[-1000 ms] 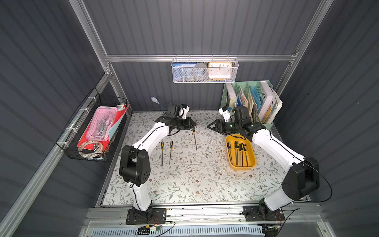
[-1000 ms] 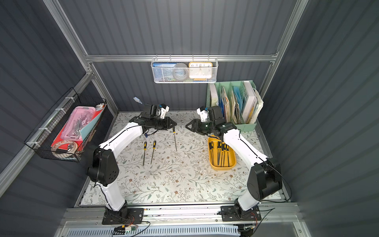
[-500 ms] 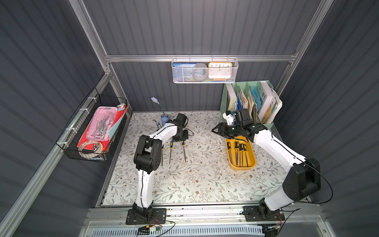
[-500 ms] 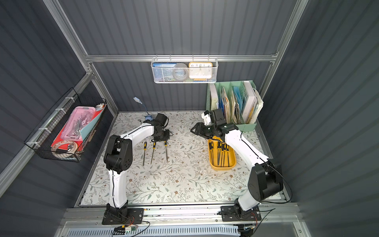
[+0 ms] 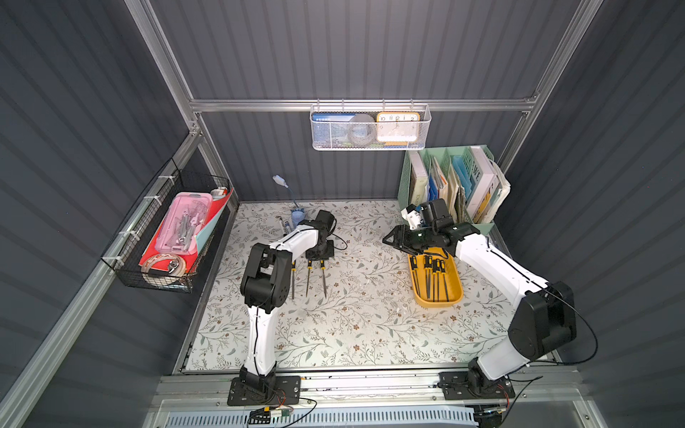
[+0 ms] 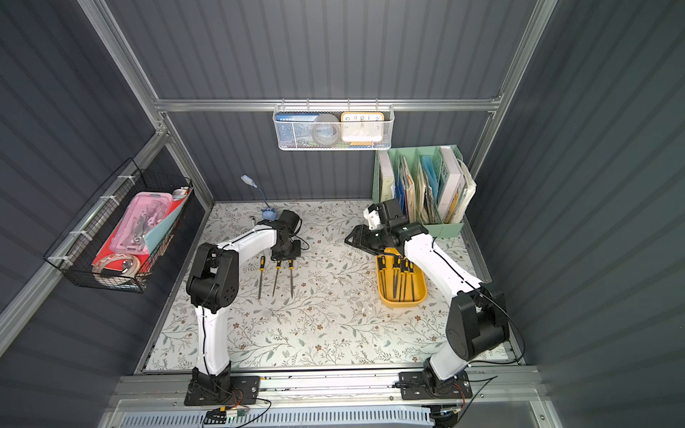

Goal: Take the file tool out of the storage box
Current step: Place the file tool at the center of the board.

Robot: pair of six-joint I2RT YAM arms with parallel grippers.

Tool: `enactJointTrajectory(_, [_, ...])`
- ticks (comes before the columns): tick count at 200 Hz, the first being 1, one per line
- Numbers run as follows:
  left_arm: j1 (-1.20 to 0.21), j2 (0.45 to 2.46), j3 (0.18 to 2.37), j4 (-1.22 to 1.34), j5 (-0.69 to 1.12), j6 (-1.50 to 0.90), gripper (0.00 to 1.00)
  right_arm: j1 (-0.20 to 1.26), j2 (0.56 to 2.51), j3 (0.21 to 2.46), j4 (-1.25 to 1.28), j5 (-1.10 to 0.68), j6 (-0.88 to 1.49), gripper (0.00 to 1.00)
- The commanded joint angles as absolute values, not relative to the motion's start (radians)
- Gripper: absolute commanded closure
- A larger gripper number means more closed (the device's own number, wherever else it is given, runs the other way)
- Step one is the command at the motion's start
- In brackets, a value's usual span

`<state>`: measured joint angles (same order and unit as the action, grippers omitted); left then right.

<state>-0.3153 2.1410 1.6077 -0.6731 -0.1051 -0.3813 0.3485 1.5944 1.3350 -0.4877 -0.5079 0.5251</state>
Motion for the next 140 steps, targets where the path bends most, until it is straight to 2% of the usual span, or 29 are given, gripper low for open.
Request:
enactJointTrajectory(1, [-0.297, 2.163, 1.585, -0.695, -0.167, -0.348, 1.0, 0.351, 1.607, 1.327, -0.498, -0.517, 0.515, 0.43])
enactJointTrajectory(123, [-0.27, 2.159, 1.543, -0.696, -0.219, -0.307, 1.0, 0.351, 1.609, 1.319, -0.503, -0.518, 0.515, 0.43])
enactJointTrajectory(140, [-0.27, 2.154, 1.549, -0.692, -0.217, -0.307, 0.88, 0.351, 1.609, 1.319, -0.502, -0.517, 0.514, 0.43])
